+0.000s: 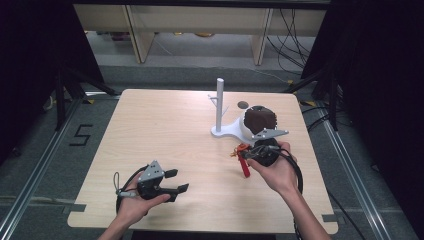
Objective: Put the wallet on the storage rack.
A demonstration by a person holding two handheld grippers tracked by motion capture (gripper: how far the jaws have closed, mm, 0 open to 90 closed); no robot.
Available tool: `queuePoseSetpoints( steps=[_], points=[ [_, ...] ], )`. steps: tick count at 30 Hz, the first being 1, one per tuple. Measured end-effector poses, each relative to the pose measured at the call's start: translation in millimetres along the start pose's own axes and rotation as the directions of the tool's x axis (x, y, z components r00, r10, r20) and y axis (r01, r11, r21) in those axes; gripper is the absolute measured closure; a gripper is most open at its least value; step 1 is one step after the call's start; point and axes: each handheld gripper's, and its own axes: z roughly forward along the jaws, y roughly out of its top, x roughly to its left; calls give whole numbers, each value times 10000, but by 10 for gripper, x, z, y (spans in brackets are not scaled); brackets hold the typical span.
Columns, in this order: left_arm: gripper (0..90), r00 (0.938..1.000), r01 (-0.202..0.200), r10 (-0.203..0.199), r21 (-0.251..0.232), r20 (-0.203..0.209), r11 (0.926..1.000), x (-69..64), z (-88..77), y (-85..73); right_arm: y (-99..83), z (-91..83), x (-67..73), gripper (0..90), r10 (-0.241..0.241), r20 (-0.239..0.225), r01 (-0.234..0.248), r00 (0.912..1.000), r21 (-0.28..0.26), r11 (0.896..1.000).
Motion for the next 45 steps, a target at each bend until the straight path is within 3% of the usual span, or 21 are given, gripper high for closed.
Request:
queuePoseSetpoints(
  steps=[1,6,7,9,11,13,14,19,23,26,28,29,30,31,34,36,41,45],
  points=[
    [299,9999,-112,112,-55,61,9999,-2,25,48,18,-4,-8,682,-415,4,415,9991,-281,9987],
    [296,9976,-624,628,-148,300,9979,-24,139,254,100,-46,90,682,-363,-263,341,9990,-802,9962],
    [296,9969,-728,732,-127,295,9973,-45,166,299,116,-48,67,682,-878,-198,857,9959,-905,9922],
    [299,9946,-939,947,-210,430,9954,-87,253,377,164,-65,122,682,-725,-289,696,9969,-914,9934],
    [301,9931,-1032,1043,-237,531,9944,-99,286,403,178,-57,133,682,-900,-336,864,9954,-953,9917],
    [310,9909,-1240,1255,-319,490,9918,-135,366,488,218,-57,189,682,-810,-450,763,9957,-978,9923],
    [312,9909,-1240,1255,-319,490,9918,-135,366,488,227,-48,192,682,-984,-369,937,9945,-1134,9891],
    [306,9893,-1362,1395,-737,422,9879,-206,499,618,272,-52,256,682,-979,-489,924,9940,-1041,9903],
    [307,9833,-1774,1801,-850,252,9805,-242,608,691,298,-39,305,682,-1080,-570,1006,9925,-1198,9877],
    [313,9821,-1884,1885,-843,-76,9785,-220,661,709,301,-58,337,682,-823,-651,749,9945,-1083,9913],
    [323,9806,-1951,1927,-889,-347,9767,-188,699,716,309,-57,325,682,-1058,-605,983,9925,-1155,9884],
    [337,9794,-2000,1965,-912,-459,9755,-172,715,719,316,-48,305,682,-1421,-622,1331,9879,-1313,9824],
    [337,9791,-2007,1966,-922,-516,9753,-159,729,720,316,-48,305,682,-1421,-622,1331,9879,-1313,9824],
    [346,9796,-1990,1953,-908,-482,9758,-147,743,721,311,-56,325,682,-1099,-647,1016,9918,-1201,9876],
    [395,9777,-2082,2042,-1030,-484,9726,-148,765,723,316,-58,328,682,-1144,-646,1065,9913,-1144,9877],
    [449,9801,-1979,1949,-1158,-365,9734,-162,775,724,313,-45,339,682,-1033,-774,931,9916,-1250,9878],
    [557,9847,-1741,1735,-1243,-157,9769,-170,801,746,321,-57,343,682,-1348,-689,1258,9885,-1219,9845],
    [597,9857,-1685,1684,-1228,-105,9780,-147,824,759,315,-71,378,682,-1041,-799,943,9914,-1175,9886]
  ],
)
